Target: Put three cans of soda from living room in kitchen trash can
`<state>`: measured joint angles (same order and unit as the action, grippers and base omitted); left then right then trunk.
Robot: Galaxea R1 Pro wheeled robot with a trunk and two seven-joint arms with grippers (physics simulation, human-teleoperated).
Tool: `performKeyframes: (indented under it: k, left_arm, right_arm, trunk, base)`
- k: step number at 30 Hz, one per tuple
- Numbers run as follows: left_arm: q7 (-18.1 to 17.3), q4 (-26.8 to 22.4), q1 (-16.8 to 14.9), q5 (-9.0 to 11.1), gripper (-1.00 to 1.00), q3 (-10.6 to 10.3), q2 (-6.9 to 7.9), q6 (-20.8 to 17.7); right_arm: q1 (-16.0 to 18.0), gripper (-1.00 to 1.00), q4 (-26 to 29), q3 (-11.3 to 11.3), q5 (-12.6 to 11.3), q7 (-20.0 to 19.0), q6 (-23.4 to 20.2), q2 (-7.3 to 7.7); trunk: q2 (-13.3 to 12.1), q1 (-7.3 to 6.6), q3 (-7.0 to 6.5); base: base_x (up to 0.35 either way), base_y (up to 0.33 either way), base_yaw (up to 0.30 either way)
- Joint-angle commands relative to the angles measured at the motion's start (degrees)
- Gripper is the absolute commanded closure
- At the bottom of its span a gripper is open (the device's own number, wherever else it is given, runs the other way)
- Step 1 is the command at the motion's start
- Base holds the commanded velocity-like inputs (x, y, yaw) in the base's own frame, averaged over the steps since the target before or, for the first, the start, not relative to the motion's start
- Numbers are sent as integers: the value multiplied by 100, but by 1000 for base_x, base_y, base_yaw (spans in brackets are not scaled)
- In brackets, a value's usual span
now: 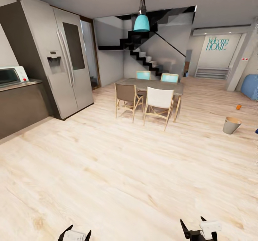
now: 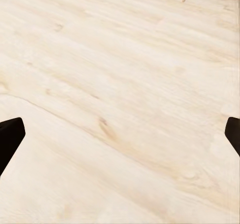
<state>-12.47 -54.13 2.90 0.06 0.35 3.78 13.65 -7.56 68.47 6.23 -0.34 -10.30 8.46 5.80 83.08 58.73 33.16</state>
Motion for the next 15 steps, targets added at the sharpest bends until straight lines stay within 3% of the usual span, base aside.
performKeyframes:
  k: [1,15]
  left_arm:
    - [0,2,0,2,-100,0,0,1]
    - [-1,2,6,18,-100,-4,0,6]
  right_arm:
    - [0,-100,0,0,0,0,-1,0]
    - [0,-100,0,10,-8,-4,2,0]
  trunk:
    - [0,0,7]
    - [0,0,110]
  base:
    - [260,215,-152]
    - [260,215,-142]
